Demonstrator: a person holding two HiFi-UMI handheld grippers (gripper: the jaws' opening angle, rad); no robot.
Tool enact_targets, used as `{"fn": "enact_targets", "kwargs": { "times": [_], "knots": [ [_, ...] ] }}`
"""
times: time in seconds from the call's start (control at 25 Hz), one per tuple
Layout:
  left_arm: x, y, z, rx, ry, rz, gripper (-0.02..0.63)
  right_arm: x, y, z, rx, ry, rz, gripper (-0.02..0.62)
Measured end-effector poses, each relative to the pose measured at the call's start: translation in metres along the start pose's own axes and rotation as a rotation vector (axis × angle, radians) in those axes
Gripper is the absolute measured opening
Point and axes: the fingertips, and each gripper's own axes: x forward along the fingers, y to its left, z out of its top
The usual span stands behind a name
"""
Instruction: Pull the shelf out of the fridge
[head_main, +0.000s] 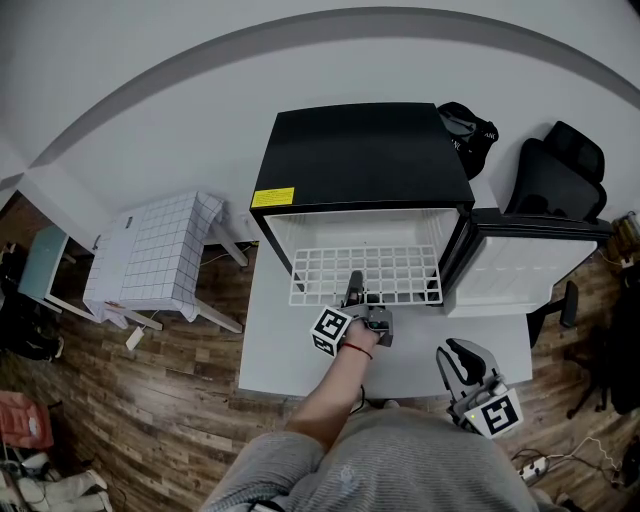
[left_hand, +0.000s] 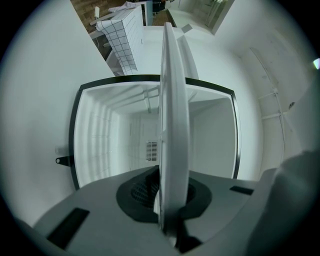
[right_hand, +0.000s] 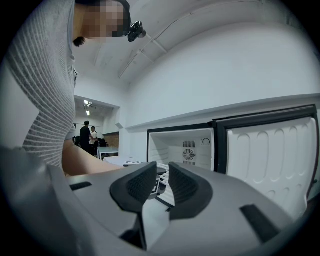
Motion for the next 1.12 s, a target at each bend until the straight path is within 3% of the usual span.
{"fn": "enact_targets", "kwargs": {
  "times": [0.76, 1.12],
  "knots": [
    [-0.012, 0.000, -0.004, -0.011, -0.012, -0.001, 0.031, 0.006, -0.003, -0.001, 0.003, 0.003, 0.028, 0.080],
    [-0.045, 0.006, -0.004, -0.054, -0.025, -0.019, 0.031, 0.007, -0.003, -0.001, -0.011, 0.000, 0.048, 0.080]
  ]
}}
